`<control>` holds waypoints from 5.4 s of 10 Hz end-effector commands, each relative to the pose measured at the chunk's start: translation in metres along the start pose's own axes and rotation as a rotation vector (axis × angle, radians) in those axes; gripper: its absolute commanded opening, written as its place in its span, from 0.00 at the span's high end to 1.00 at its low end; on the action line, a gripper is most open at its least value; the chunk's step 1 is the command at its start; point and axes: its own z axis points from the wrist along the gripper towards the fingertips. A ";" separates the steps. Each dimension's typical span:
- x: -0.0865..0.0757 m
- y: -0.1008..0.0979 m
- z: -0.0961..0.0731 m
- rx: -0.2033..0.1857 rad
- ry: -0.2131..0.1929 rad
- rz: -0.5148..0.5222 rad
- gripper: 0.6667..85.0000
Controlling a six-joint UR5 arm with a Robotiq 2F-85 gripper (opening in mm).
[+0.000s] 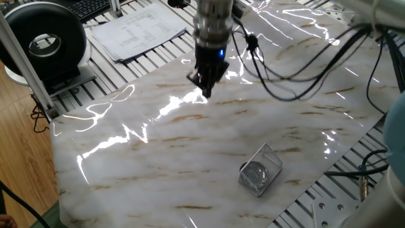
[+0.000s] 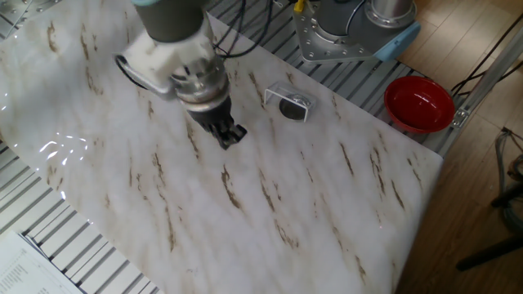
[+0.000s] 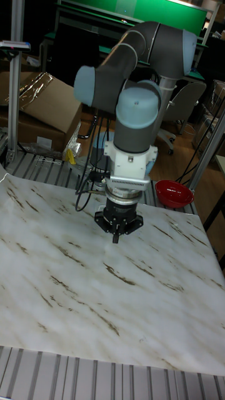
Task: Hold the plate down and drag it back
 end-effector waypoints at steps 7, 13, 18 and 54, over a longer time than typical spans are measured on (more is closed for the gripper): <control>0.030 -0.019 0.018 0.056 0.093 -0.027 0.99; 0.074 0.002 0.037 0.017 0.143 0.031 0.99; 0.086 -0.014 0.068 0.007 0.029 0.012 0.99; 0.193 -0.005 0.077 -0.028 0.427 -0.124 0.99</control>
